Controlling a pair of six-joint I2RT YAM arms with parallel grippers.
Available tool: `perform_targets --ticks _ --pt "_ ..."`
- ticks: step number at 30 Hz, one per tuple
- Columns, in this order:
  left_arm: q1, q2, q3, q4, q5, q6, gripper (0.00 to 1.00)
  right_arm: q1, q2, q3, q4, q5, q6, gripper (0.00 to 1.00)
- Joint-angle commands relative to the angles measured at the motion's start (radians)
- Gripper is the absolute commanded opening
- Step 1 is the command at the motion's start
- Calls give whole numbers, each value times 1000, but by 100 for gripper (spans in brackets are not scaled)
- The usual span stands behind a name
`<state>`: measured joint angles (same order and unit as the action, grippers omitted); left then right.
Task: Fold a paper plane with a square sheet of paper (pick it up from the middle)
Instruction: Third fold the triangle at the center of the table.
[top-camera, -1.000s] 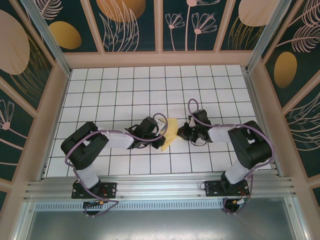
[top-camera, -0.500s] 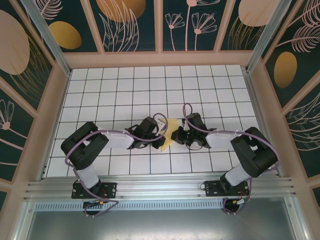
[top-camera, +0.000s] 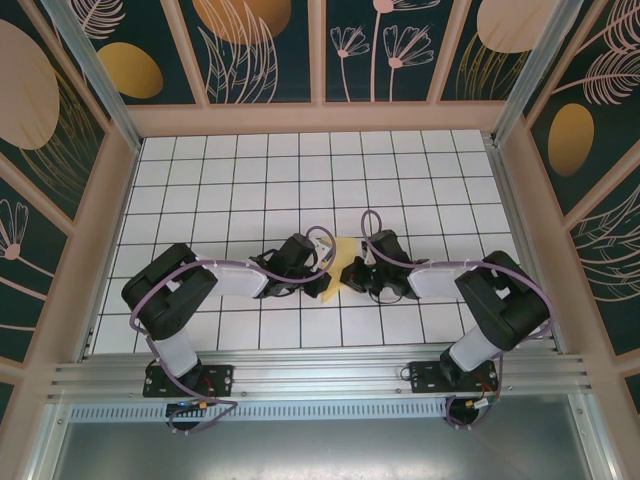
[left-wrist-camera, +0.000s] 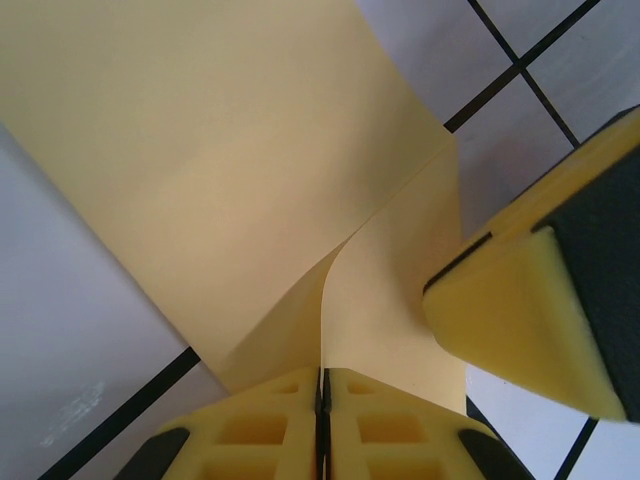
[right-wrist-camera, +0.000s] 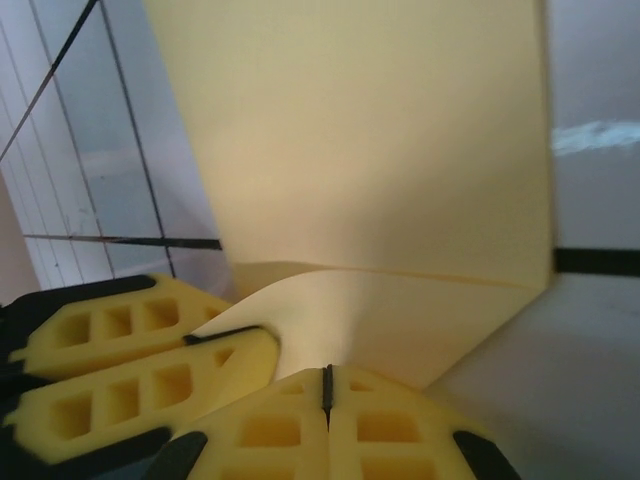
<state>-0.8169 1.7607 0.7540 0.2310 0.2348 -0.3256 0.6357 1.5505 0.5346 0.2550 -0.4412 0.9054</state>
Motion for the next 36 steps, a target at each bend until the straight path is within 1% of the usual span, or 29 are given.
perform_targets --ticks 1,6,9,13,20,24,29,36 --pt "5 28 -10 -78 -17 18 11 28 -45 -11 25 19 39 6" --pt "4 27 -9 -79 -14 19 11 48 -3 -49 128 19 90 6" --pt "4 24 -10 -82 -15 23 11 54 34 -65 139 44 102 6" --pt "4 27 -12 -81 -9 22 11 55 65 -69 135 35 102 5" --pt "5 28 -16 -78 -12 19 11 70 -39 -45 78 49 92 6" --pt "4 28 -12 -81 -12 23 11 86 -61 -57 106 49 113 6" --pt "4 30 -6 -81 -6 24 11 105 -10 -62 171 39 141 6" --pt "5 34 -7 -80 2 23 11 114 57 -88 174 54 146 6"
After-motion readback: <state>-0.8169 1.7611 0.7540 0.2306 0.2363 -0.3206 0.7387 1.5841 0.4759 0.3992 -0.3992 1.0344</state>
